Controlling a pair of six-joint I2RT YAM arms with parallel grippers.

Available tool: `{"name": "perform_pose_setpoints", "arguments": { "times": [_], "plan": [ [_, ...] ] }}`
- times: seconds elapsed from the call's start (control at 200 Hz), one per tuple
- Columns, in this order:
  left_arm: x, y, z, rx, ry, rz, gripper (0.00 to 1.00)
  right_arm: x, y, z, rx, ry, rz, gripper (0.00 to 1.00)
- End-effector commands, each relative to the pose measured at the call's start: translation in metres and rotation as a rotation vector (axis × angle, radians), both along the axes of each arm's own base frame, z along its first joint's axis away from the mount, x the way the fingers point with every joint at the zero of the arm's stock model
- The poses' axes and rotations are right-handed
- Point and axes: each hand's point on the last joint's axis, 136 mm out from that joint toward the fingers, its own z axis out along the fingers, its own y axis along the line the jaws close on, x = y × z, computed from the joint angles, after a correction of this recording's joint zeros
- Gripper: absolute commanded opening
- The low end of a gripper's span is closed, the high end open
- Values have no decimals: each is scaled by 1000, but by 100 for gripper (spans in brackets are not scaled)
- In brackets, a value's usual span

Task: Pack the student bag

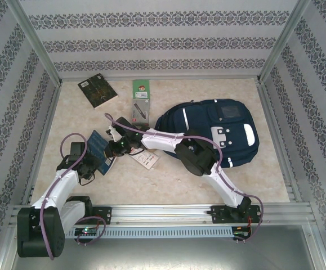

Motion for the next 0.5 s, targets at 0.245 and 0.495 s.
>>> {"name": "perform_pose_setpoints", "arguments": {
  "times": [0.245, 0.495],
  "plan": [
    [47, -27, 82, -144, -270, -74, 50, 42, -41, 104, 159, -83, -131, 0],
    [98, -58, 157, -356, -589, -151, 73, 75, -90, 161, 300, -68, -255, 0]
  ]
}}
